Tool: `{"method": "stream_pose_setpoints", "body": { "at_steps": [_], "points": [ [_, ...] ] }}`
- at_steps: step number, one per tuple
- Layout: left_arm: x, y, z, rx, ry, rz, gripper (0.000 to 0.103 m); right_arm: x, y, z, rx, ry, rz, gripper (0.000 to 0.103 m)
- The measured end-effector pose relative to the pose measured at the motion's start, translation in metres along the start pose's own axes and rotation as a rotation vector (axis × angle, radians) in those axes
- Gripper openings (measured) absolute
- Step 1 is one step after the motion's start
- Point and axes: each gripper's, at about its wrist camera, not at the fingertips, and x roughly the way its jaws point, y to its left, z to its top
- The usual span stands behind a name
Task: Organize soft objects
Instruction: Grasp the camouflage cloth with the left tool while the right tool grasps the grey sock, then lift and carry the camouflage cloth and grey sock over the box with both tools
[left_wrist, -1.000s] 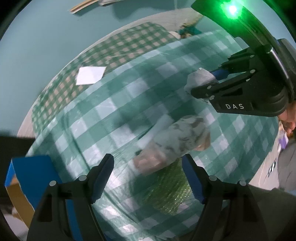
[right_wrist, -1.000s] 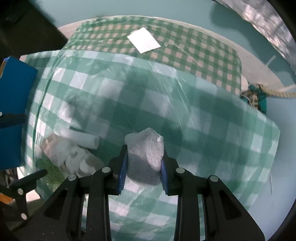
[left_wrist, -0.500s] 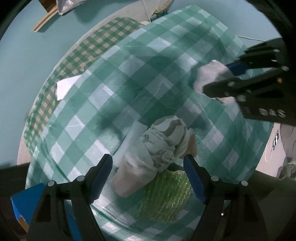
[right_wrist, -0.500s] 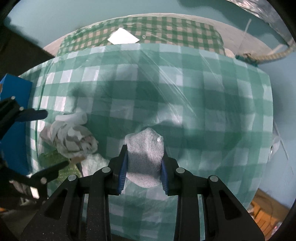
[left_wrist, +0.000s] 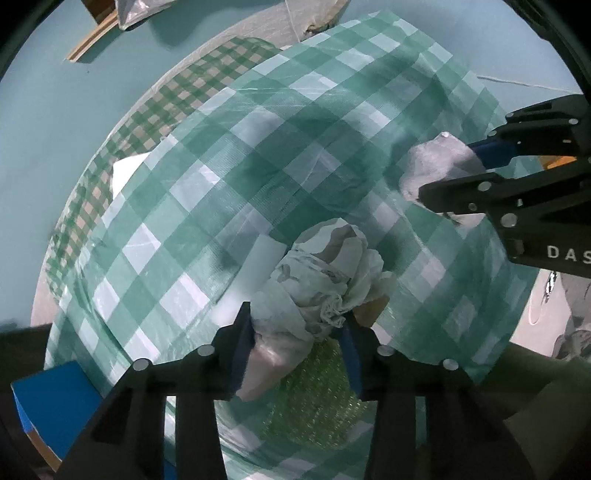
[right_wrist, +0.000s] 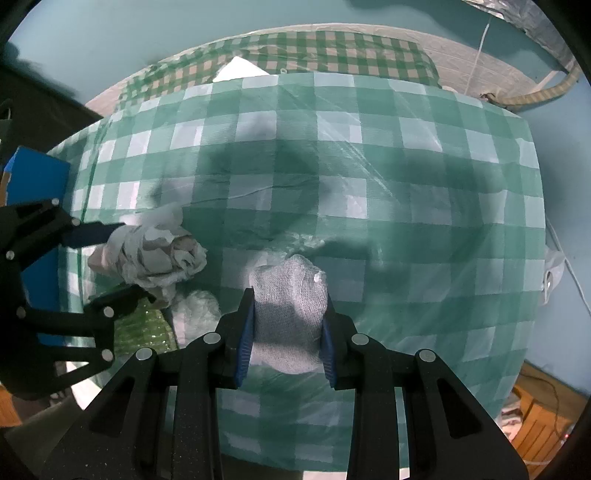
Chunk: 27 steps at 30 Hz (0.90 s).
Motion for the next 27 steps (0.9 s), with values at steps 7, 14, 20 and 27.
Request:
{"method": "stream_pose_setpoints", "body": {
  "at_steps": [7,14,20,27],
  "points": [
    [-0.017,0.005,-0.01,-0.068,-0.049,-0.019,0.041,-0.012,0.007,-0.004,-0.004,-0.016,0.002,0.03],
    [-0.034,0.014,-0.022,-0.153,-0.067,0.011,0.04,-0.027,0.014,-0.007,-0.016,-0.036,-0.002,0.03],
    [-0.049,0.022,-0.039,-0.231,-0.085,0.004,0.04,-0.042,0.021,-0.011,-0.036,-0.059,0.013,0.03],
    [-0.075,0.035,-0.061,-0.348,-0.12,0.004,0.04,-0.054,0.034,-0.015,-0.087,-0.064,0.019,0.03]
  ]
}}
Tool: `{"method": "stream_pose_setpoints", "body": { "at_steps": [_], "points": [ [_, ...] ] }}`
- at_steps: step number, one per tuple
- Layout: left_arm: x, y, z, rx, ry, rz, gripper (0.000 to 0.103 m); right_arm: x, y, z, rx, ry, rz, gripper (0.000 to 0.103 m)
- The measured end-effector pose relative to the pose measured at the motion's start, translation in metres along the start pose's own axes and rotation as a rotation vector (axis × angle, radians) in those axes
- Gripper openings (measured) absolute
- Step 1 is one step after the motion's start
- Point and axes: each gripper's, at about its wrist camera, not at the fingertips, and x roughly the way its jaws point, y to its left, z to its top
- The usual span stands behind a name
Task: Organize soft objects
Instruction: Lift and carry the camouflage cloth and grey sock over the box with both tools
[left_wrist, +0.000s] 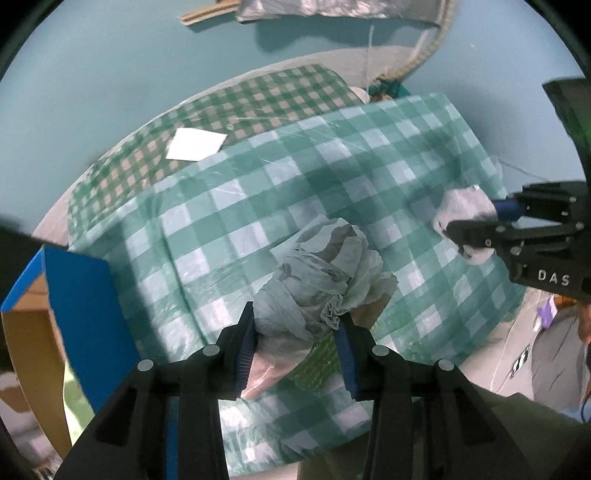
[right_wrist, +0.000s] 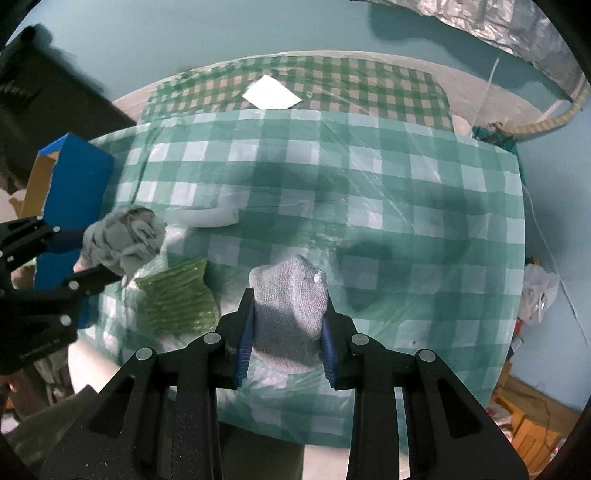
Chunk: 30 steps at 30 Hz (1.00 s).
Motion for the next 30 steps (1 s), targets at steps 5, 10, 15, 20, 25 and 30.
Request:
{"method": "stream_pose_setpoints", "body": {
  "at_steps": [5,10,15,20,25,30],
  "points": [
    [-0.018,0.008,-0.01,-0.053,-0.022,0.01,0.04,-0.006,0.01,-0.001,-0.034,0.0,0.008,0.03],
    [-0.028,0.021,-0.022,-0.103,-0.008,0.067,0.04,-0.015,0.021,0.0,-0.068,-0.006,0.015,0.03],
    [-0.04,0.034,-0.038,-0.172,-0.025,0.049,0.04,-0.027,0.034,0.004,-0.101,-0.02,0.022,0.03],
    [-0.053,0.048,-0.047,-0.231,-0.046,0.05,0.04,-0.039,0.05,0.008,-0.148,-0.036,0.025,0.03],
    [-0.064,0.059,-0.051,-0.265,-0.063,0.062,0.04,-0.048,0.065,0.014,-0.19,-0.048,0.039,0.03],
    [-0.077,0.067,-0.054,-0.294,-0.09,0.065,0.04,-0.053,0.082,0.021,-0.236,-0.056,0.048,0.03]
  ]
}}
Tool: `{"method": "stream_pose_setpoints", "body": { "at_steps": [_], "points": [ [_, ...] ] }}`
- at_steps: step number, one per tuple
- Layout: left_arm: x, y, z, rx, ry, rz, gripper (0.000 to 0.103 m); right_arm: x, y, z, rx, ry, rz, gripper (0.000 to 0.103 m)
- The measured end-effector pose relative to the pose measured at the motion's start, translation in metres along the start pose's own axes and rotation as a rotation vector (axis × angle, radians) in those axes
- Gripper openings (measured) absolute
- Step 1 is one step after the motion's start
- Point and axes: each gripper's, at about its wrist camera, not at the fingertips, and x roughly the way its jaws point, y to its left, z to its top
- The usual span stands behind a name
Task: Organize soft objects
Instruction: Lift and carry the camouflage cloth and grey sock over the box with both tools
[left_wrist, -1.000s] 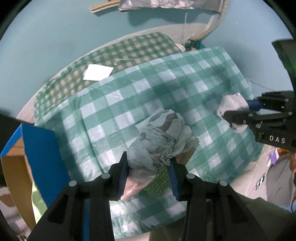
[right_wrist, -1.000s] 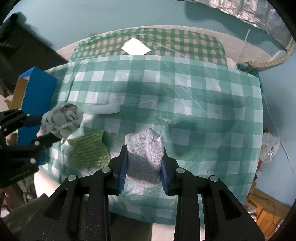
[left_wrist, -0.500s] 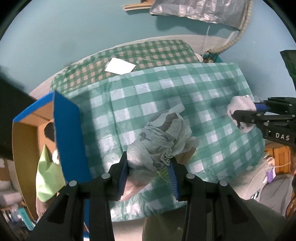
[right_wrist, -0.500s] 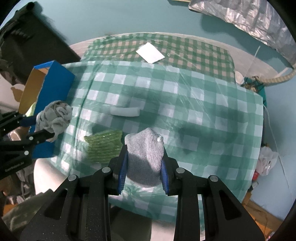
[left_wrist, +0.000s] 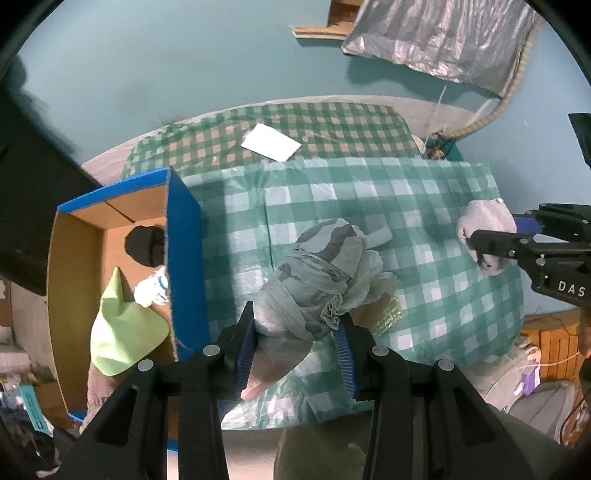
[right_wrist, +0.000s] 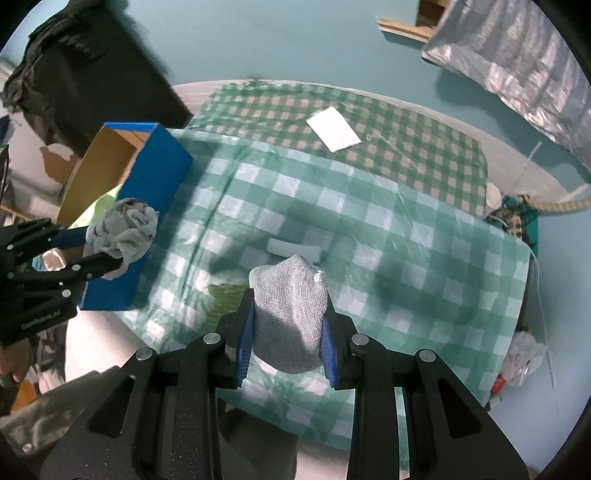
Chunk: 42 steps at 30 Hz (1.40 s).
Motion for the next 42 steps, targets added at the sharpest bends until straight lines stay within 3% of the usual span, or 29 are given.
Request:
{"method": "stream_pose_setpoints", "body": {
  "at_steps": [18,42],
  "points": [
    [-0.034,0.068,-0.008,-0.156,-0.05,0.069,0.04,0.0,0.076,0.05,-0.183,-0.019,0.059,0.03],
    [-0.046,0.177,-0.035,-0.393,-0.046,0.162,0.04,0.026,0.194,0.108,-0.387,-0.009,0.121,0.03]
  ]
}}
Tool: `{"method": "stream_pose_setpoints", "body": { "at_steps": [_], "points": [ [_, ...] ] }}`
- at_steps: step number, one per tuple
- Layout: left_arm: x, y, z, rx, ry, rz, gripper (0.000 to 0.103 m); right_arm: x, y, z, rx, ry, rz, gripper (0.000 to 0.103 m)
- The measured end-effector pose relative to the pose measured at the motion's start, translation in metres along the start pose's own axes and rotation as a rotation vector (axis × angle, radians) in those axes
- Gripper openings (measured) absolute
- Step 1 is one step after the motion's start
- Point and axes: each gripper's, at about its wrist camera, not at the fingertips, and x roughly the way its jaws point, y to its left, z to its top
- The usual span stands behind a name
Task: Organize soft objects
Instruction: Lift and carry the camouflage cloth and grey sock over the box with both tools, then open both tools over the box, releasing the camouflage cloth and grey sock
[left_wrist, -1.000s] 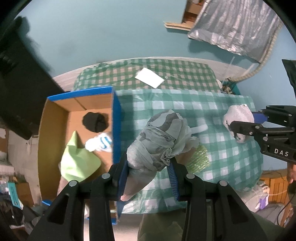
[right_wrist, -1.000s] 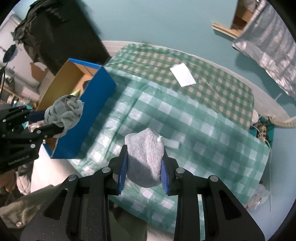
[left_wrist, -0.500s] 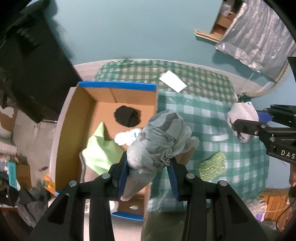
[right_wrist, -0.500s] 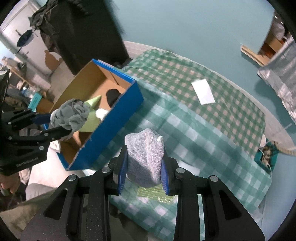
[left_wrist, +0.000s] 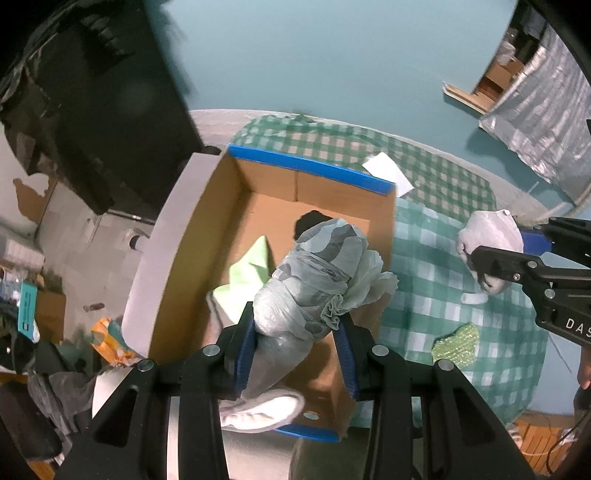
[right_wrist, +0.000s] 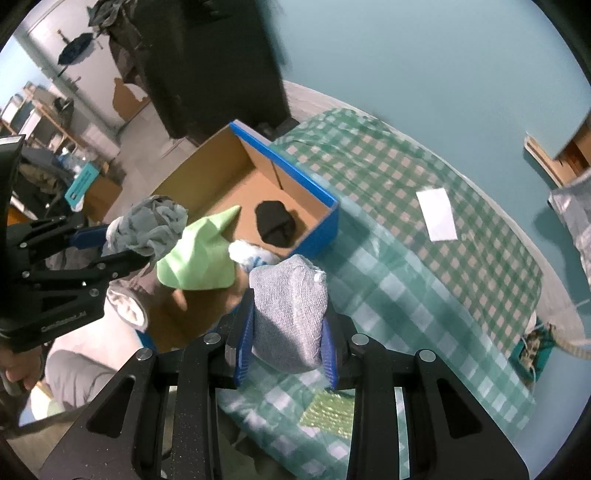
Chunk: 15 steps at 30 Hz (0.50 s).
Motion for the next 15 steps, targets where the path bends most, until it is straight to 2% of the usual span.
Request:
{"method": "stream_pose_setpoints", "body": {
  "at_steps": [15],
  "points": [
    [0.021,0.044,0.001,-0.094,0.034,0.027,0.04,0.04,0.04,0.049,-0.062,0.043,0.031,0.03]
  ]
}}
